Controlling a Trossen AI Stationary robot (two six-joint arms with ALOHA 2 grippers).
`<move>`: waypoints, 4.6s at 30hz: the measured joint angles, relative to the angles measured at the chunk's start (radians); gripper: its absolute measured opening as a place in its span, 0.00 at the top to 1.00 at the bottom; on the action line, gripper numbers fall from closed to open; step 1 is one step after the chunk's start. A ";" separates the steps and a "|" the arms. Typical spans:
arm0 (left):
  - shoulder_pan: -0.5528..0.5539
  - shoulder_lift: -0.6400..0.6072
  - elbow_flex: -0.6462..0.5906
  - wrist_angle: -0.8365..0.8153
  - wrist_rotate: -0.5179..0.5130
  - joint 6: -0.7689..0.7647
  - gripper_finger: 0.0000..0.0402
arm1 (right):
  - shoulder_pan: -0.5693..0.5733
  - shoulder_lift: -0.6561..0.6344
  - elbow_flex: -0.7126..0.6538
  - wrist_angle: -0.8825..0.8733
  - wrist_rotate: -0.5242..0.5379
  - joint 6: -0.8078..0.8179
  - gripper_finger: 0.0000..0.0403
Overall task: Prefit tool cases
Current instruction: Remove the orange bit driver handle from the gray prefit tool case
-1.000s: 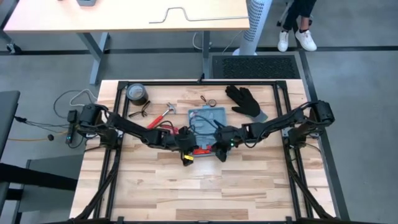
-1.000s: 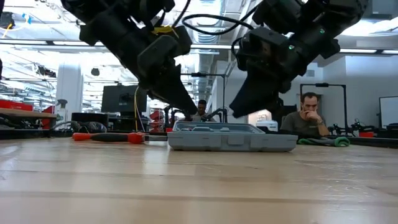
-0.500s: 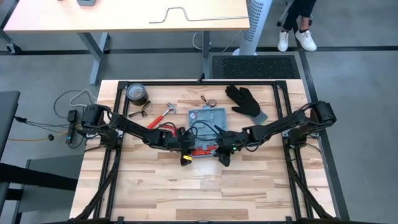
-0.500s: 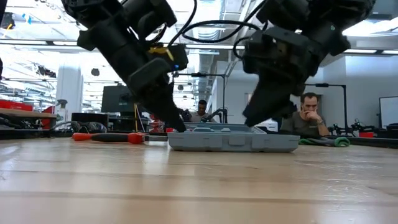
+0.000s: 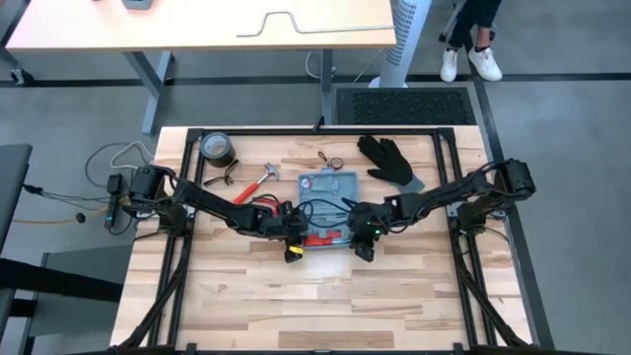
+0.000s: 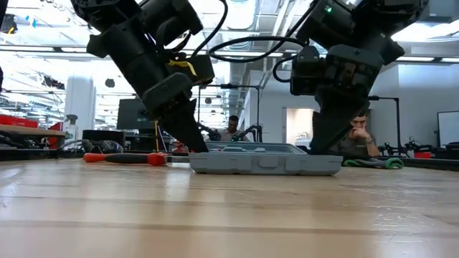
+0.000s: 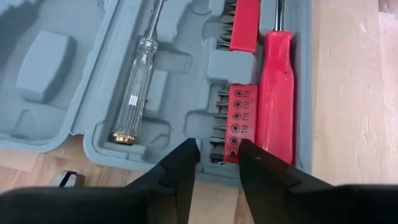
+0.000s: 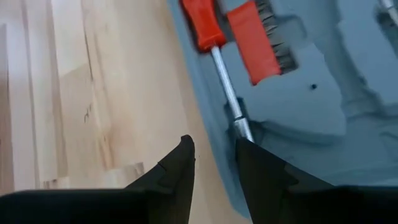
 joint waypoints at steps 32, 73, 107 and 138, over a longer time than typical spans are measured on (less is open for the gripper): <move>0.000 -0.001 -0.001 -0.021 0.001 -0.023 0.71 | -0.042 0.102 -0.064 0.438 -0.248 0.158 0.81; -0.003 -0.004 0.087 0.020 0.268 0.036 0.71 | 0.045 0.097 -0.061 0.274 -0.133 0.187 0.60; -0.186 -0.023 0.113 0.072 0.231 -0.136 0.87 | 0.023 0.100 -0.062 0.272 -0.130 0.175 0.62; -0.212 -0.017 0.112 -0.036 0.127 -0.223 0.87 | -0.002 0.100 -0.063 0.286 -0.128 0.157 0.62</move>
